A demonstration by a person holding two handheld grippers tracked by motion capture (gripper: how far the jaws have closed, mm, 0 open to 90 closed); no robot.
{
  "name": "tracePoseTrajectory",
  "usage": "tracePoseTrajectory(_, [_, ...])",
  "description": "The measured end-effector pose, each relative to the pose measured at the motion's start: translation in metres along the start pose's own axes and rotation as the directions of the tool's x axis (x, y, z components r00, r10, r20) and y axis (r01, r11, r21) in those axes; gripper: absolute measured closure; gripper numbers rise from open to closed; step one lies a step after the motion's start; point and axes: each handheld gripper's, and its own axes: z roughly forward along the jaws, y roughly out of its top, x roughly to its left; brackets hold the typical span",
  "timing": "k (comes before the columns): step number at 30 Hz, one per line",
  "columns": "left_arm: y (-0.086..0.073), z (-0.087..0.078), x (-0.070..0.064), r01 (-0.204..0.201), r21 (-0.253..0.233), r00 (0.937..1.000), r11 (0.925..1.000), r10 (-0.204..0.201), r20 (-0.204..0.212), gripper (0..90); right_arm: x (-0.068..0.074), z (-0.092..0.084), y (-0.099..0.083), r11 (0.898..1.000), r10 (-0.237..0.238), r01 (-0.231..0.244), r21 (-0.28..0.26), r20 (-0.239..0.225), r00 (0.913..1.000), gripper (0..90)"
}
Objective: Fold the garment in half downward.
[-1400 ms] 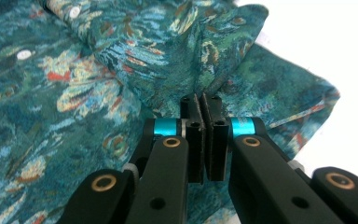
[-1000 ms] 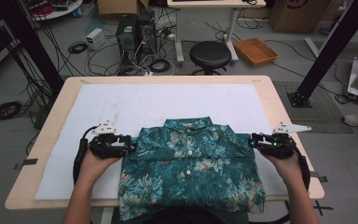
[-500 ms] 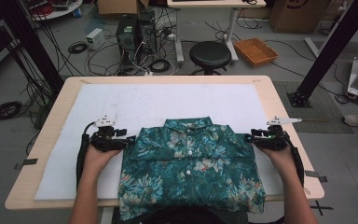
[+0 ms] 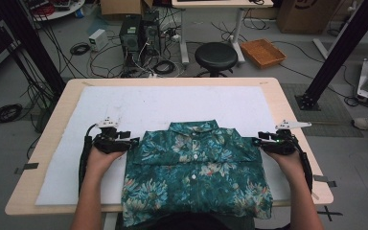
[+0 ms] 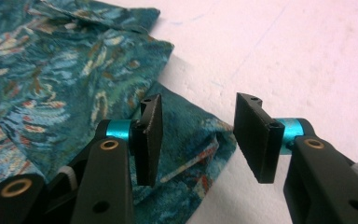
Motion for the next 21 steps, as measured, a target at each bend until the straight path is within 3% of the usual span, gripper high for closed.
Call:
tracePoseTrajectory(5, [-0.003,0.010,-0.003,-0.004,0.050,1.0000,0.9987,0.005,-0.004,41.3,0.001,0.000,0.008,1.000,-0.010,0.009,-0.018,-0.008,0.9999,52.1])
tracePoseTrajectory(10, [-0.001,0.009,-0.004,0.002,0.034,0.9999,0.9994,-0.001,-0.011,41.2,-0.001,0.006,0.008,1.000,-0.002,0.002,0.004,-0.008,1.0000,51.3])
tracePoseTrajectory(21, [-0.002,0.017,-0.009,0.002,0.047,1.0000,0.9989,-0.002,-0.009,40.5,-0.001,0.012,0.002,0.999,0.027,-0.026,0.035,-0.020,0.9994,46.8])
